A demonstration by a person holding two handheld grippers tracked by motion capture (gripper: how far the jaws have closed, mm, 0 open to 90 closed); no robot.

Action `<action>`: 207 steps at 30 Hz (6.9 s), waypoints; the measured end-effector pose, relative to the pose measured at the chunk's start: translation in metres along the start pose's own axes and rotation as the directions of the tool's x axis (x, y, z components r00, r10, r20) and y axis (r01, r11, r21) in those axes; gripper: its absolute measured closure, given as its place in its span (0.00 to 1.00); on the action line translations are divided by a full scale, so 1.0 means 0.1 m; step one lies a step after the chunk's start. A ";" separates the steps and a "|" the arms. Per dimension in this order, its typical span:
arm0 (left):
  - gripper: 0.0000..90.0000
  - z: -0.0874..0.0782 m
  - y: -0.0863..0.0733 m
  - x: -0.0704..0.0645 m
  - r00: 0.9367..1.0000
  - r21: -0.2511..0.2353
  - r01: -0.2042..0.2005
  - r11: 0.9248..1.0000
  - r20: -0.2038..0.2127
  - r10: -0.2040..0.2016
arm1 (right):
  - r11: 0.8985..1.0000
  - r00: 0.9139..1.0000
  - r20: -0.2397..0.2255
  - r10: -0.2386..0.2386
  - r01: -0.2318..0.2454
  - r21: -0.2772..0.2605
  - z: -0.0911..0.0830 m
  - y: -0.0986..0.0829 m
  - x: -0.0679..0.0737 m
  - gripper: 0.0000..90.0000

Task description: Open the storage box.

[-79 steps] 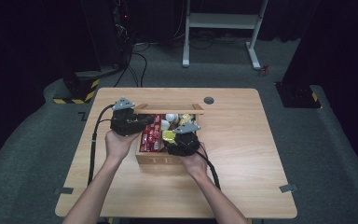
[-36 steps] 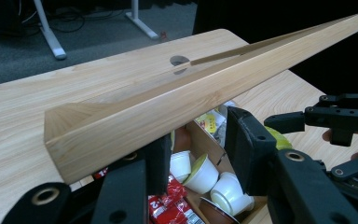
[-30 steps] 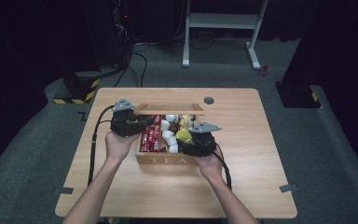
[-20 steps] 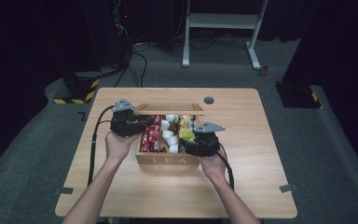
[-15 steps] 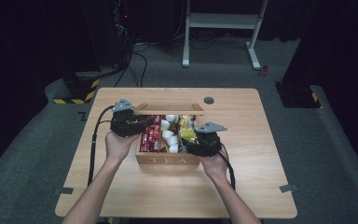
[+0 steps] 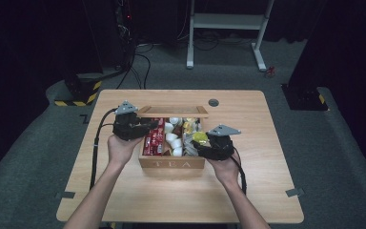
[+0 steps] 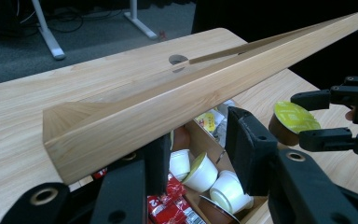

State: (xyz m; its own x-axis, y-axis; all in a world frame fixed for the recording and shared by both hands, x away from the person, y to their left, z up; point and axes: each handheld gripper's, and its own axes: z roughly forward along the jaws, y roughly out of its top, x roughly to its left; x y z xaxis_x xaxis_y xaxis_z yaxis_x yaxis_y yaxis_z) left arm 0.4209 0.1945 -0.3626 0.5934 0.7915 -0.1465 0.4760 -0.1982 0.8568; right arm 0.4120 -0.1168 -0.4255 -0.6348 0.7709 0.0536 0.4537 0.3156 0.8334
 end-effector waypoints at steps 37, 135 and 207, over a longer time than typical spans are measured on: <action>0.66 0.00 -0.04 -0.02 1.000 0.015 -0.012 1.000 0.001 0.012 | 0.997 0.995 0.074 0.073 -0.072 -0.010 -0.26 -0.13 -0.38 0.41; 0.65 0.00 -0.10 -0.05 1.000 0.030 -0.012 0.999 0.000 0.012 | 0.977 0.960 0.189 0.208 -0.215 0.015 -0.31 -0.94 -0.87 0.43; 0.65 -0.01 -0.42 -0.14 1.000 0.059 -0.006 0.998 0.013 0.005 | 0.966 0.912 0.371 0.174 -0.231 0.114 -0.59 -1.50 -0.91 0.38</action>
State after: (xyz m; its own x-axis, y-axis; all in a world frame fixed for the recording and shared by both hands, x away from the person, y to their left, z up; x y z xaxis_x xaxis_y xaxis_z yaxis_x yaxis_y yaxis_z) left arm 0.3918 0.1922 -0.3963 0.6041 0.7830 -0.1483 0.5099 -0.2367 0.8271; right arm 0.3651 -0.2667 -0.5228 -0.2677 0.9635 -0.0099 0.6566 0.1899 0.7300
